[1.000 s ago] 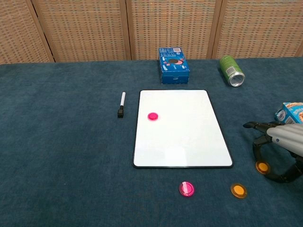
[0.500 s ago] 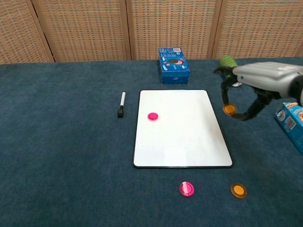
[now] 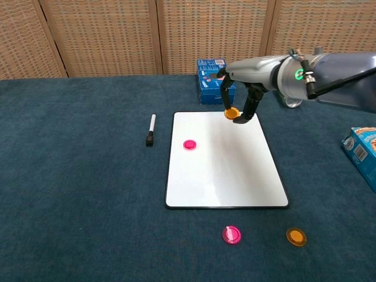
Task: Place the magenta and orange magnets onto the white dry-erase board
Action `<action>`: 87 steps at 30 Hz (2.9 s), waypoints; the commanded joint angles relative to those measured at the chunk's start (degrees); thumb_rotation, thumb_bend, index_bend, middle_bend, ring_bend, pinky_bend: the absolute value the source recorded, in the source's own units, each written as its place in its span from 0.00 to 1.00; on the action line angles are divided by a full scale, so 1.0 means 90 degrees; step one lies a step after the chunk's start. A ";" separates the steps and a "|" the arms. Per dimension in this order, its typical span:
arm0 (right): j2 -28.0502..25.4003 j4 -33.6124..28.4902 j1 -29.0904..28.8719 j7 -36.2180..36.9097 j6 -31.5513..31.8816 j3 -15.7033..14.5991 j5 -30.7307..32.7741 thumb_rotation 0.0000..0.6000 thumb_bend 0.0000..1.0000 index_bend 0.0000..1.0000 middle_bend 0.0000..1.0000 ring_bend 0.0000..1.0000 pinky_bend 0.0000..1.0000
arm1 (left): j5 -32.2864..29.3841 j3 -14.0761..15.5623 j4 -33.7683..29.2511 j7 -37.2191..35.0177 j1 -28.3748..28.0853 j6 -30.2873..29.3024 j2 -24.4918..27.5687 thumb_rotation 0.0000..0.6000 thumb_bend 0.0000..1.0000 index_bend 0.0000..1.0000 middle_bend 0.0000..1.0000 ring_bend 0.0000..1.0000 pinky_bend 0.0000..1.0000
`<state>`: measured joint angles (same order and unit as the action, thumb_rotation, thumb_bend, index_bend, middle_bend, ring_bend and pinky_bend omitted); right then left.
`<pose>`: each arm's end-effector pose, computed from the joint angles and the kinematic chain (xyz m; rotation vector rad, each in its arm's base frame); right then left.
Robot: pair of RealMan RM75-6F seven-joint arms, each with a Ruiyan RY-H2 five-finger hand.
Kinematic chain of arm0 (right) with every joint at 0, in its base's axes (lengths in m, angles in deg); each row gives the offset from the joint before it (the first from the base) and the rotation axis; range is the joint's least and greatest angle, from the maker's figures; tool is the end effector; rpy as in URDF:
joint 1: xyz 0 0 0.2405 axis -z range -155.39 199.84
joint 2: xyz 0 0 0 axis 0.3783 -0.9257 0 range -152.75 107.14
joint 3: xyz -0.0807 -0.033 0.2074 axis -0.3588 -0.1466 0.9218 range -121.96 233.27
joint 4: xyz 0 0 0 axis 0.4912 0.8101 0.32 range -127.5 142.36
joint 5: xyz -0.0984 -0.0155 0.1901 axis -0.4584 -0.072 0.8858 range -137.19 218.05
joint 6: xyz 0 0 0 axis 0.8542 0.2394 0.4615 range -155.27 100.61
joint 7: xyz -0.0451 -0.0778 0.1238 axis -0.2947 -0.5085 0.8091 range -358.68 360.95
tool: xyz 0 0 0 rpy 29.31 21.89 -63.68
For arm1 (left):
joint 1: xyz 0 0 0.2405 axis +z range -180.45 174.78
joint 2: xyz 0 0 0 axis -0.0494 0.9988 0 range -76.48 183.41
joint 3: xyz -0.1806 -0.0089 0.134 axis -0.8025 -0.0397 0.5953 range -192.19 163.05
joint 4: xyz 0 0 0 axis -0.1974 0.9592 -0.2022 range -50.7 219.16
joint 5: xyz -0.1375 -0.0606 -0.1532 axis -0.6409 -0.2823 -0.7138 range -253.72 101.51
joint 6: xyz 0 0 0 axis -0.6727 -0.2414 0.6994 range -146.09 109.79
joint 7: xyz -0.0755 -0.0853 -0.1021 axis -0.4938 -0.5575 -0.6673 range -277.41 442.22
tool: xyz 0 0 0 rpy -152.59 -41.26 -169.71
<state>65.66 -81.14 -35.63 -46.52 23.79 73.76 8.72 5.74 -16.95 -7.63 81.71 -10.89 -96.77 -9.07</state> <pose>-0.0501 -0.3716 -0.0238 1.9026 -0.8832 0.7119 -0.2963 0.2020 0.1384 -1.4203 -0.9700 -0.8224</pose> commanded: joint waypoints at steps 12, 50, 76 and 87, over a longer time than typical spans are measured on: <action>-0.0673 -0.0938 0.0284 0.0519 0.0747 -0.0477 -0.0495 1.00 0.28 0.00 0.00 0.00 0.00 | 0.0062 0.0022 -0.0013 -0.0065 -0.0025 0.0026 0.0027 1.00 0.00 0.00 0.00 0.00 0.01; -0.0617 -0.1430 0.2905 0.2039 0.1633 -0.3079 -0.5101 1.00 0.36 0.35 0.00 0.00 0.00 | 0.0263 0.0098 -0.0145 0.0192 0.0011 -0.0136 -0.0005 1.00 0.00 0.00 0.00 0.00 0.01; -0.0127 -0.0635 0.3239 0.2088 0.1330 -0.2824 -0.5380 1.00 0.36 0.35 0.00 0.00 0.00 | 0.0276 0.0106 -0.0177 0.0265 0.0025 -0.0175 -0.0010 1.00 0.00 0.00 0.00 0.00 0.01; -0.0037 -0.0467 0.3284 0.2022 0.1148 -0.2720 -0.5398 1.00 0.36 0.35 0.00 0.00 0.00 | 0.0271 0.0108 -0.0181 0.0282 0.0028 -0.0173 -0.0012 1.00 0.00 0.00 0.00 0.00 0.01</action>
<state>65.31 -85.39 -6.10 -28.33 34.17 49.26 -39.85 8.18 -15.98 -9.26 84.25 -10.64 -98.32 -9.18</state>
